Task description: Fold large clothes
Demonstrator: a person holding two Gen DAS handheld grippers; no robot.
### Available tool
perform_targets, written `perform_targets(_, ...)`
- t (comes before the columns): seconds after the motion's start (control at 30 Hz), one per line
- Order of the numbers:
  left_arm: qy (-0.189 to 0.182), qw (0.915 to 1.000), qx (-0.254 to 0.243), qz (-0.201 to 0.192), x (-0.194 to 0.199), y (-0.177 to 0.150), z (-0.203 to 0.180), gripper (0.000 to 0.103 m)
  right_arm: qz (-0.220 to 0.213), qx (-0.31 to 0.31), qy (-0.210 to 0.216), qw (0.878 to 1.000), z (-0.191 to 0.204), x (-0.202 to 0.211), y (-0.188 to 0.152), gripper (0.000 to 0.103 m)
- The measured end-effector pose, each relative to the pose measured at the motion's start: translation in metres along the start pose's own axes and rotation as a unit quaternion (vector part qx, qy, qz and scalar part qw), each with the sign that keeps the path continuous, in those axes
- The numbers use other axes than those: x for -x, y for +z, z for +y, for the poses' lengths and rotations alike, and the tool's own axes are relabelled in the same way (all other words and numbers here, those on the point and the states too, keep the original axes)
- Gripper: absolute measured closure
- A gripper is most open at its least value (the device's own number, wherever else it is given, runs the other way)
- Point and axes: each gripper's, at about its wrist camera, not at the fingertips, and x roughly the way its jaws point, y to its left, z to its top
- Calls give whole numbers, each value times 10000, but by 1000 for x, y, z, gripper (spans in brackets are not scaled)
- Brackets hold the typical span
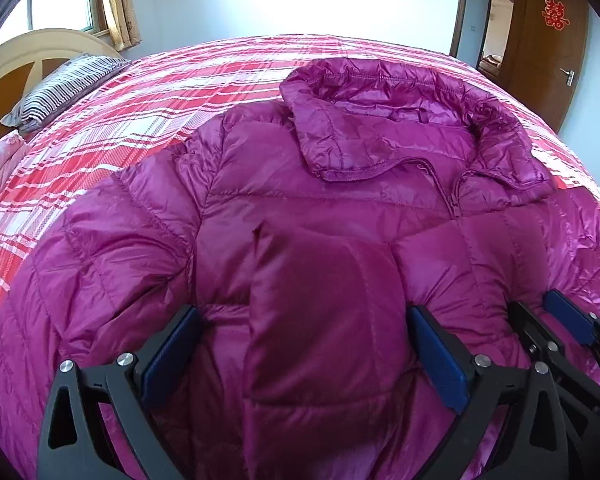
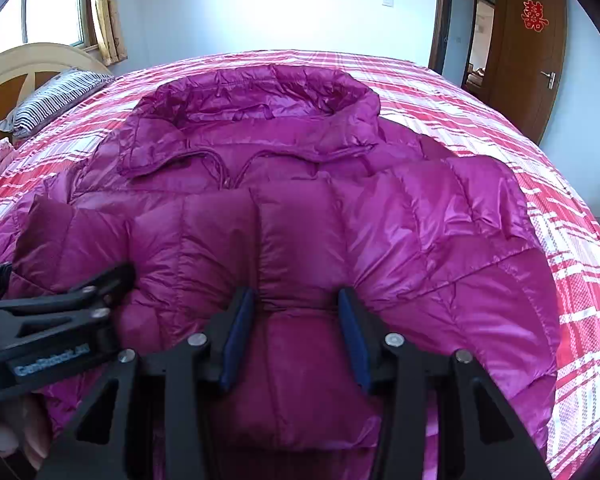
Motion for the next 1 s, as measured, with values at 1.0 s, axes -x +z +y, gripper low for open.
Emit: perform_targets(1.0,1021,9815,1610,-146,120,-147,287,1,-40,-24,29,10000,0,0,0,55)
